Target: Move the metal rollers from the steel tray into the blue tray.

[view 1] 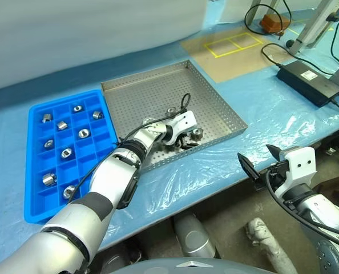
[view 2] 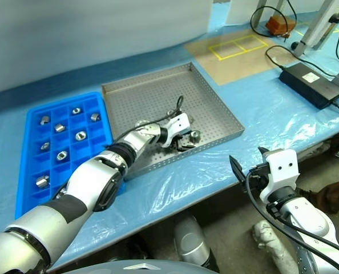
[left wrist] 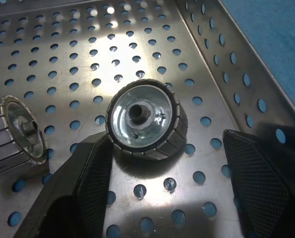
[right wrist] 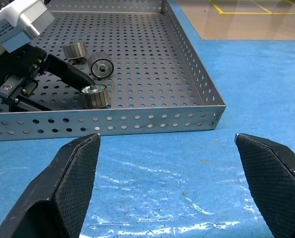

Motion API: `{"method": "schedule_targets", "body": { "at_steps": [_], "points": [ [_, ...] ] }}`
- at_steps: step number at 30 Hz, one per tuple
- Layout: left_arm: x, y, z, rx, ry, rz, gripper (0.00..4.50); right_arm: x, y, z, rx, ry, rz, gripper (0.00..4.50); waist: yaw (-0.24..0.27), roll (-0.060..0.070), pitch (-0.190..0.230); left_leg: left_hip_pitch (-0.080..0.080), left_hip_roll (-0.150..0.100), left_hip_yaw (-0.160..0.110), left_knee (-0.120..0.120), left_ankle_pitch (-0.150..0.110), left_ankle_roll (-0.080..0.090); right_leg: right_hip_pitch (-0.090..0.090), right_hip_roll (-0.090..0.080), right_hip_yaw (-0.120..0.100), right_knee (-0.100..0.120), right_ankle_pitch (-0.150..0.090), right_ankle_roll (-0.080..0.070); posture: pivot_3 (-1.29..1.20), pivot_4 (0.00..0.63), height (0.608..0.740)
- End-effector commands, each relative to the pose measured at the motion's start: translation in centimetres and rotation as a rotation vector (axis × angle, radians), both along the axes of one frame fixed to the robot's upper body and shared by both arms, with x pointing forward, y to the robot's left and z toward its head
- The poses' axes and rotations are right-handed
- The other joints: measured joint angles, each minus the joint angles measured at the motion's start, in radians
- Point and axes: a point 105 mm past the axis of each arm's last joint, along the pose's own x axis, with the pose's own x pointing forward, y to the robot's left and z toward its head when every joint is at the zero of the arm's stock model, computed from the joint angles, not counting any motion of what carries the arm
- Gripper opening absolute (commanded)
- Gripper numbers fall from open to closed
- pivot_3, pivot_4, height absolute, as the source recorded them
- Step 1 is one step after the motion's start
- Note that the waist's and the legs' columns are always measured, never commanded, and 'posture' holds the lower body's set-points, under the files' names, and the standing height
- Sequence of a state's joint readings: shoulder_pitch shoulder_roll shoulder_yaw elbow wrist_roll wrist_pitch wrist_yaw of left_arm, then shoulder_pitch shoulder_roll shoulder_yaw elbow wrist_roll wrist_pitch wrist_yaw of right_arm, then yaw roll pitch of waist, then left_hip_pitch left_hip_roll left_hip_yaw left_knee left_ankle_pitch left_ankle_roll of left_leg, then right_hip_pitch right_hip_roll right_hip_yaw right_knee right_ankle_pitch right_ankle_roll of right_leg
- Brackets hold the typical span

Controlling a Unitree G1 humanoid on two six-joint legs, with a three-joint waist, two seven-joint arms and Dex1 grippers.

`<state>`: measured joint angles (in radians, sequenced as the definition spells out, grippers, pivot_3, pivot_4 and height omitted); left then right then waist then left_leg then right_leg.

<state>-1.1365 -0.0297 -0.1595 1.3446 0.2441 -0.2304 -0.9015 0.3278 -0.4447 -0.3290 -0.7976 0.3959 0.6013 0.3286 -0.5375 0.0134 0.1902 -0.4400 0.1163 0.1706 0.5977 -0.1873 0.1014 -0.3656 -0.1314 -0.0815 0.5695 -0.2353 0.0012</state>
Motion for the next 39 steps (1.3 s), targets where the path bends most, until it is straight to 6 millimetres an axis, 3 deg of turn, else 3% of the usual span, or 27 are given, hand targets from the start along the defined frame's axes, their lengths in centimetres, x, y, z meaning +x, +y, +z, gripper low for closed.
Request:
{"method": "schedule_targets", "body": {
  "at_steps": [1, 13, 20, 23, 31, 39],
  "points": [
    [-0.6, -0.8, -0.4, 0.006, -0.016, -0.029, 3.74, -0.1, 0.4, 0.2, -0.010, -0.008, 0.017, 4.50, 0.000, 0.000, 0.000, 0.000, 0.000, 0.000, 0.000, 0.000, 0.000, 0.000, 0.000, 0.000, 0.000, 0.000, 0.000, -0.84, 0.150, 0.740],
    [-1.2, -2.7, -0.1, -0.100, 0.096, 0.005, 3.74, -0.2, 1.0, -0.1, -0.012, 0.002, 0.032, 4.50, 0.004, 0.000, 0.000, -0.001, 0.000, 0.000, 0.000, -0.001, 0.001, 0.000, 0.000, 0.000, 0.000, 0.000, 0.000, -0.84, 0.150, 0.740],
    [-0.9, -1.8, -0.3, -0.078, 0.077, 0.013, 3.74, -0.2, 0.9, -0.2, -0.010, 0.004, 0.030, 4.50, 0.004, 0.000, 0.000, -0.001, 0.000, 0.000, 0.000, -0.001, 0.001, 0.000, 0.000, 0.000, 0.000, 0.000, 0.001, -0.84, 0.150, 0.740],
    [-0.3, -1.2, 0.8, -0.098, 0.056, 0.009, 3.74, -0.1, 1.0, -0.2, -0.007, 0.005, 0.034, 4.50, 0.002, 0.000, 0.000, -0.001, 0.000, 0.000, 0.000, -0.001, 0.000, 0.000, 0.000, 0.000, 0.000, 0.000, 0.001, -0.83, 0.150, 0.740],
    [2.9, 1.5, 9.3, -0.370, -0.039, 0.087, 3.74, 1.0, 1.8, -0.4, 0.022, 0.005, 0.086, 4.50, 0.004, 0.000, 0.000, -0.001, 0.000, 0.000, 0.000, -0.001, 0.001, -0.001, 0.000, 0.000, 0.000, 0.000, 0.000, -0.74, 0.150, 0.740],
    [2.6, 8.5, 10.3, -0.326, -0.151, 0.077, 3.74, 4.2, 2.1, 0.5, -0.027, -0.002, 0.237, 4.50, 0.013, 0.000, 0.000, 0.000, 0.000, 0.000, 0.000, 0.001, 0.004, -0.001, 0.000, 0.000, 0.003, 0.000, -0.001, -0.55, 0.150, 0.740]
  ]
}}
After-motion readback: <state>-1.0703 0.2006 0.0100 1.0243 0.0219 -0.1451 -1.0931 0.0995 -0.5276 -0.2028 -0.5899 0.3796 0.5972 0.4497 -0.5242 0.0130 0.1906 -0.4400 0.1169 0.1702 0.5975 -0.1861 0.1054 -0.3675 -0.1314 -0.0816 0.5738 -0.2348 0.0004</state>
